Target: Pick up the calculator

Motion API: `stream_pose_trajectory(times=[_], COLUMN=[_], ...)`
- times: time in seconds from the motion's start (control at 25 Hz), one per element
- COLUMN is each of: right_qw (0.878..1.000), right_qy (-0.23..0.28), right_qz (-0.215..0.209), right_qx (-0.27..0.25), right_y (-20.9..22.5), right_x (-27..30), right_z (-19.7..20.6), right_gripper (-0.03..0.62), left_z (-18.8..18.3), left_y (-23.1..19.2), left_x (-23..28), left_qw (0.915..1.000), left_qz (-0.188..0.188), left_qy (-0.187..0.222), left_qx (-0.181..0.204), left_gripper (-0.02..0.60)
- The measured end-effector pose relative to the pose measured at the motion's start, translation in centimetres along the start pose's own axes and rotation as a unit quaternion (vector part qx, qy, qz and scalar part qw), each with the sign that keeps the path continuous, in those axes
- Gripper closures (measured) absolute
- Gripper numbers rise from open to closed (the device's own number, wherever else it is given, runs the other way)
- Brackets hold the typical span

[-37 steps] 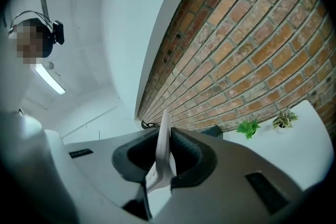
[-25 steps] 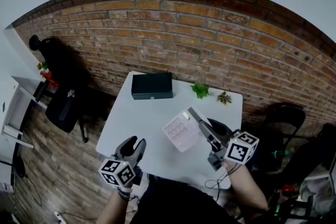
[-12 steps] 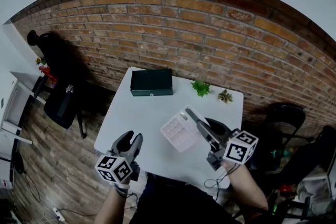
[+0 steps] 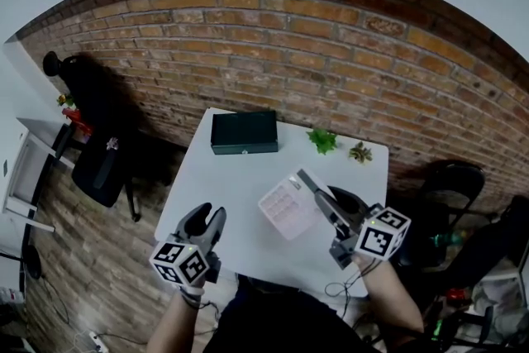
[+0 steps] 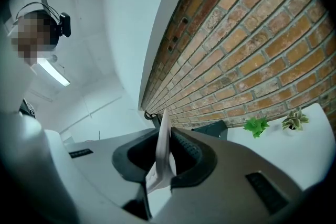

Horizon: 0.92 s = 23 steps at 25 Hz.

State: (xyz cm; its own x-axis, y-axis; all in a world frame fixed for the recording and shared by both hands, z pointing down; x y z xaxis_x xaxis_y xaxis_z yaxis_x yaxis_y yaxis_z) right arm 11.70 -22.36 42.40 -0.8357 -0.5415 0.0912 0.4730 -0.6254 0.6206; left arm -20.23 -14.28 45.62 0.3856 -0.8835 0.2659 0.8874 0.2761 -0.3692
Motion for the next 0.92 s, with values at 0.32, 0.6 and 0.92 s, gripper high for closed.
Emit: stream_pose_trajectory(times=[0.32, 0.6, 0.92], right_qw=[1.0, 0.999, 0.998], right_qy=[0.011, 0.017, 0.032], right_qz=[0.017, 0.036, 0.057], right_qx=[0.001, 0.005, 0.003], right_y=[-0.8, -1.8, -2.7], right_x=[1.3, 2.1, 3.3], right_z=[0.4, 1.1, 1.5], right_gripper=[0.535, 0.536, 0.536], left_z=[-1.0, -1.4, -2.2], left_y=[-1.8, -3.7, -5.8], left_x=[0.5, 0.6, 0.8], left_qw=[0.9998, 0.9991, 0.9982], left_qz=[0.019, 0.039, 0.057], left_qy=[-0.01, -0.015, -0.018], left_qx=[0.003, 0.004, 0.007], left_gripper=[0.423, 0.423, 0.423])
Point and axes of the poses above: the fingertips, and each gripper's own axes: x forward along the fingers, y to its right, z out of its underside, the point moved 7 cm from there along -x, backward along the fingers, and after that the axes turned 2 degrees about x, right-handed, at the moved point
